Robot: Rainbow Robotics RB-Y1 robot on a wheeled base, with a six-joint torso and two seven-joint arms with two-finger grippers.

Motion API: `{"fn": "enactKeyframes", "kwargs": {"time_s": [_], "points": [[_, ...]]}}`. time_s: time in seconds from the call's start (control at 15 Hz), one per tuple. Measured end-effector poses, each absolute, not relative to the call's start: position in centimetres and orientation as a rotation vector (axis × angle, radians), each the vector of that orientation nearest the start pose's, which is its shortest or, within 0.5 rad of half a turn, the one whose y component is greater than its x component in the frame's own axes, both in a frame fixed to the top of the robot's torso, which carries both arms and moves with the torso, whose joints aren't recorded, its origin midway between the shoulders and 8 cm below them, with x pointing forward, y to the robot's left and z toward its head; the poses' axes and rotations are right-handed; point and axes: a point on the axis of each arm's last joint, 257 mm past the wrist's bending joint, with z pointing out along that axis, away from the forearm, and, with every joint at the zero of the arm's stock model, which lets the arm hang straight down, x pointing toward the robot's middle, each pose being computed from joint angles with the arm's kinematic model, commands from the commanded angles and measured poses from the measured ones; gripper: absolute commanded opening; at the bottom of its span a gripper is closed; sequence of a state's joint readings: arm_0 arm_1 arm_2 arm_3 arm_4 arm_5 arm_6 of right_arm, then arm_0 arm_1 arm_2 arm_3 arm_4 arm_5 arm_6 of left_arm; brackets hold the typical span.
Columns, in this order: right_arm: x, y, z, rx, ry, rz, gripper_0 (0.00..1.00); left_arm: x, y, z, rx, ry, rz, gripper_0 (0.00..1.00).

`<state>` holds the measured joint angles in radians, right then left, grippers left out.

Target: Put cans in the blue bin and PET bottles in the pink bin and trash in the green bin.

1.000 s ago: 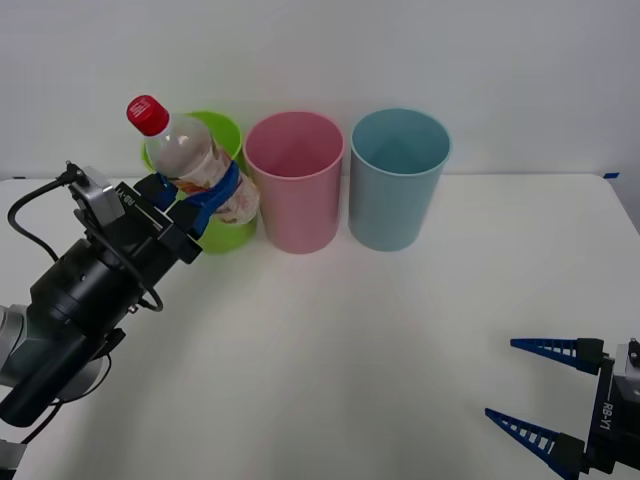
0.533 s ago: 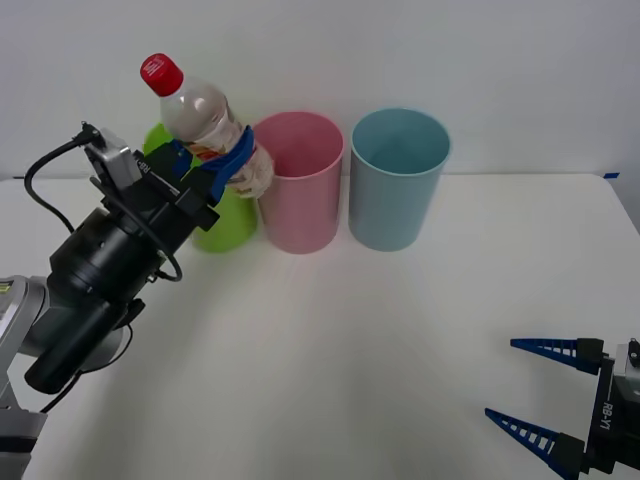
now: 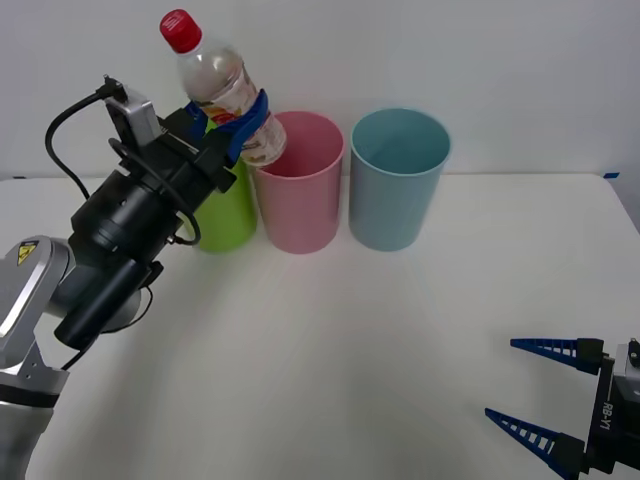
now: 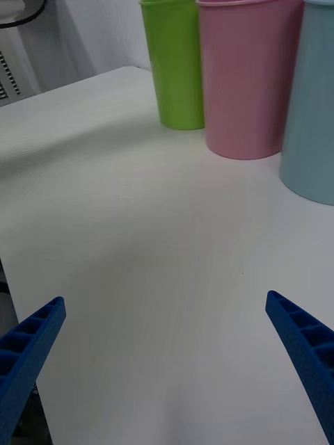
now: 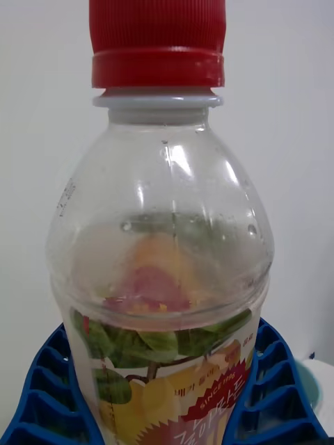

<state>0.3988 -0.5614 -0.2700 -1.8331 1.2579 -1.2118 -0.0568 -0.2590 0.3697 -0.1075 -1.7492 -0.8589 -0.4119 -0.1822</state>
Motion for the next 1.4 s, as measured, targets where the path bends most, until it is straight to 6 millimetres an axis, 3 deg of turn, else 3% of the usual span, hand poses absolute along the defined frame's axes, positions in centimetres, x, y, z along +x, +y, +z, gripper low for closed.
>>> {"fn": "enactKeyframes", "kwargs": {"time_s": [0.47,1.4], "points": [[30.6,-23.9,-24.4,-0.955,1.673,0.631,1.00,55.5,8.4,2.3,0.435,1.083,-0.560,0.00],[30.6,-23.9,-24.4,-0.955,1.673,0.631,1.00,61.1,5.4,2.0,0.481,1.145,-0.522,0.00]]}}
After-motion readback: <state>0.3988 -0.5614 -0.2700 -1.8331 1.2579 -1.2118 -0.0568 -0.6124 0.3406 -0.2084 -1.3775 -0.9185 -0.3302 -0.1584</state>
